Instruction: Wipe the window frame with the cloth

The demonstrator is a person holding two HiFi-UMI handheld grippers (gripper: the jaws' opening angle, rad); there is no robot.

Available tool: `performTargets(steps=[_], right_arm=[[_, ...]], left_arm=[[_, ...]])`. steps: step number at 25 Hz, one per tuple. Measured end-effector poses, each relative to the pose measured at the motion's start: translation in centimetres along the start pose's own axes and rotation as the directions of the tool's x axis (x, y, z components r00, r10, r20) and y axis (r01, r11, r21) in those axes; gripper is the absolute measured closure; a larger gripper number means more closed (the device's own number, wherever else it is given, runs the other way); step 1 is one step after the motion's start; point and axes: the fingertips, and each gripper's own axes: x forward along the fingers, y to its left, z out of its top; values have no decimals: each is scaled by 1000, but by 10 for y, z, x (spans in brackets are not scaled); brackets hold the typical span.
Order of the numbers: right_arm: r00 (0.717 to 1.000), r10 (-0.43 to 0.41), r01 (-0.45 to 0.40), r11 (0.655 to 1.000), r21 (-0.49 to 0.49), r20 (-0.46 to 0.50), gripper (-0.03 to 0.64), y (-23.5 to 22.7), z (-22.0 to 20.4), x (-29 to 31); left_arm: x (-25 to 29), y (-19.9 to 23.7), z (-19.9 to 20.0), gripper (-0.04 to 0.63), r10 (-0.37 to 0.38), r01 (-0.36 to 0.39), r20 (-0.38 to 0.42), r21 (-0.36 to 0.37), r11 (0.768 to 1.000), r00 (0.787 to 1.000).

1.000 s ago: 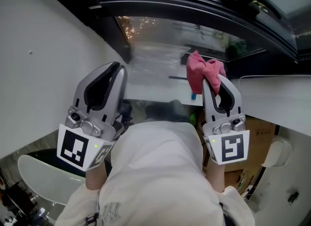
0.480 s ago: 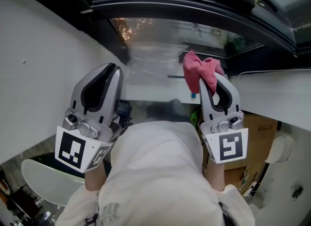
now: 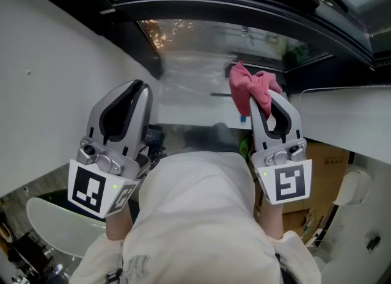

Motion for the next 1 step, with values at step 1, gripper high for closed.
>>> performTargets(steps=[1], right_arm=[[1000, 4, -4, 1000, -1, 0, 563, 1, 0, 0]], left_arm=[[-1, 0, 0, 554, 3, -3, 0, 0, 1000, 1000]])
